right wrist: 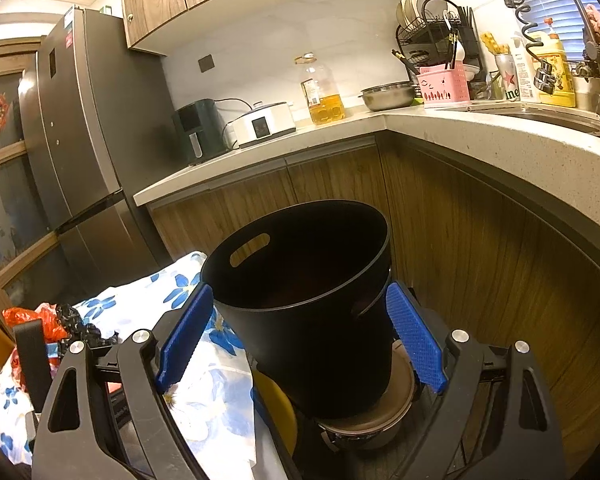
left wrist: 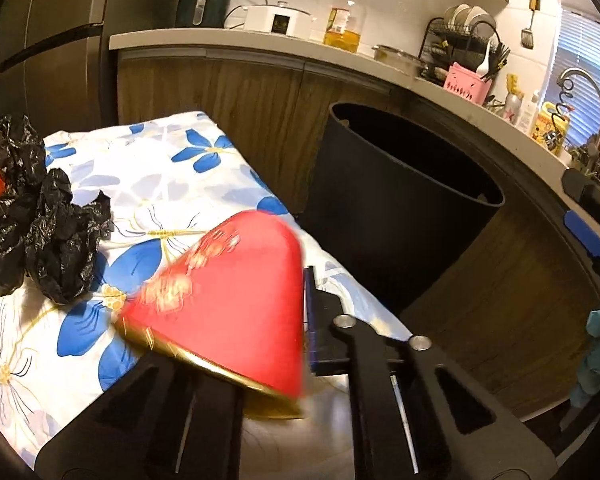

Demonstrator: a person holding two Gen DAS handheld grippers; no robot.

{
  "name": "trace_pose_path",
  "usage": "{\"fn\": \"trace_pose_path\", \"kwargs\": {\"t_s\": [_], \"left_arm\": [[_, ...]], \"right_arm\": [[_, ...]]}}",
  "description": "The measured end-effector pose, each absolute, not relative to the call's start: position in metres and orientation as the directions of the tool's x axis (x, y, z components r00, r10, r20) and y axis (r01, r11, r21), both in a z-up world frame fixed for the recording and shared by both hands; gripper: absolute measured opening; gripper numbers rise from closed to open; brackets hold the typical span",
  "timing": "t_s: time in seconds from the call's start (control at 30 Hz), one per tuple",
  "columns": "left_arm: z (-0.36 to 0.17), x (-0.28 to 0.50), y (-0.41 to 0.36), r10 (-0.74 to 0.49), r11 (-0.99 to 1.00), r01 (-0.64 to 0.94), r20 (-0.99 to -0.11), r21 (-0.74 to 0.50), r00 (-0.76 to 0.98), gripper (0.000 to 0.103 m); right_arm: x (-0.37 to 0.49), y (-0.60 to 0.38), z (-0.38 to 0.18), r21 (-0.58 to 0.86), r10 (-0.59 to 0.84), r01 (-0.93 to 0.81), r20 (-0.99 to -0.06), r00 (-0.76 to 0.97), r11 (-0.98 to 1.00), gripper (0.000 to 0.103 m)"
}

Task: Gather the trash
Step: 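Move the left tool to the red cup on the table and grasp it, then carry the red cup in the left tool over the bin and open it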

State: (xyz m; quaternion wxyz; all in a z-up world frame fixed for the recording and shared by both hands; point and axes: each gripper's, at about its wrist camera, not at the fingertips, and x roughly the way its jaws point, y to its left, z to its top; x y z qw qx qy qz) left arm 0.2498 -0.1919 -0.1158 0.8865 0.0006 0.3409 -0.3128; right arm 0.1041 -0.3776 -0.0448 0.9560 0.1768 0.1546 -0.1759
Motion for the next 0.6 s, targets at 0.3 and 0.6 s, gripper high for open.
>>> {"fn": "trace_pose_path", "kwargs": {"t_s": [0.3,0.6], "left_arm": [[-0.091,0.235,-0.196,-0.581,0.786,0.588,-0.552,-0.191,0.598,0.002],[-0.025,0.232,-0.246,-0.681,0.705,0.689,-0.436,-0.171,0.589,0.002]], "right_arm": [[0.1,-0.378,-0.045,0.288,-0.285,0.39,-0.345,0.894,0.875,0.086],[0.087,-0.383,-0.034,0.274,-0.349,0.435,-0.31,0.884,0.858,0.086]]}}
